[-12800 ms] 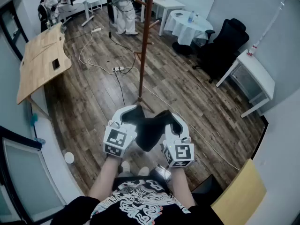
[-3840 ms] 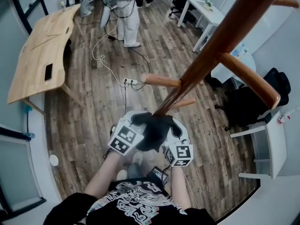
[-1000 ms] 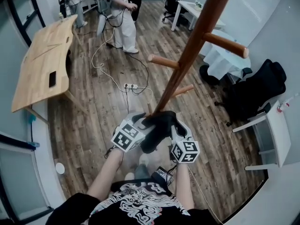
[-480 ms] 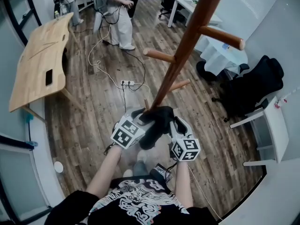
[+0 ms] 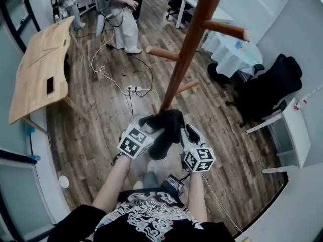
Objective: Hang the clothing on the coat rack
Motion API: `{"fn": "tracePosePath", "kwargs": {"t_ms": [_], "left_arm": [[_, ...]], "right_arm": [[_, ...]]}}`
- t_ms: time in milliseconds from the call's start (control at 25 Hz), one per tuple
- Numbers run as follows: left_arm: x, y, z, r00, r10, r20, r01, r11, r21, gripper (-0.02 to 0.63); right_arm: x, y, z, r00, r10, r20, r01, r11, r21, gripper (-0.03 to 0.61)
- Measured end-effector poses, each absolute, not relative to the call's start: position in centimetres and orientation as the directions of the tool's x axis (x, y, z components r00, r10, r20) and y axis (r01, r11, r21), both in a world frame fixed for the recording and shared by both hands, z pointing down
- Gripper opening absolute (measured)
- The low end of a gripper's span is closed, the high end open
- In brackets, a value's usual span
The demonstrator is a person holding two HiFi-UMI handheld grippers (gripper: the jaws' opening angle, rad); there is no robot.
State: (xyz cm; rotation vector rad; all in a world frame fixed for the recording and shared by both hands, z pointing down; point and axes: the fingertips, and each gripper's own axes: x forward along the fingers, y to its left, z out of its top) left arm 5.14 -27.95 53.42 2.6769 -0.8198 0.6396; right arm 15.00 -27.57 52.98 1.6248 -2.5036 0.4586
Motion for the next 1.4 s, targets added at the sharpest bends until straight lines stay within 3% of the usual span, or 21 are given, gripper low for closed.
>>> {"fn": "tracePosePath", "kwargs": {"t_ms": [1040, 1200, 1240, 1280, 1400], "left_arm": [[4.0, -23.6, 53.0, 0.735, -0.490, 0.469, -0.599, -0.793, 0.110, 0.225], [3.6, -22.4, 52.8, 0.740, -0.505, 0.444, -0.599, -0.795, 0.094, 0.128], [3.5, -22.1, 52.6, 0.739, -0.514, 0.436, -0.603, -0.793, 0.087, 0.069], [3.4, -21.8, 52.5, 0.737, -0.521, 0.430, -0.605, -0.792, 0.079, -0.011], [3.3, -20.2, 52.2, 0.741, -0.512, 0.434, -0.596, -0.799, 0.076, -0.011]], "right_arm": [[14.6, -22.4, 51.6, -0.418, -0.875, 0.242, -0.907, 0.391, -0.155, 0.101], [13.8, -20.9, 51.0, -0.421, -0.875, 0.238, -0.907, 0.403, -0.122, 0.095], [13.7, -20.5, 50.8, -0.419, -0.877, 0.236, -0.908, 0.405, -0.109, 0.088], [13.6, -20.1, 50.5, -0.418, -0.878, 0.234, -0.908, 0.407, -0.096, 0.012], [13.2, -18.7, 50.2, -0.416, -0.877, 0.241, -0.909, 0.412, -0.069, 0.000]]}}
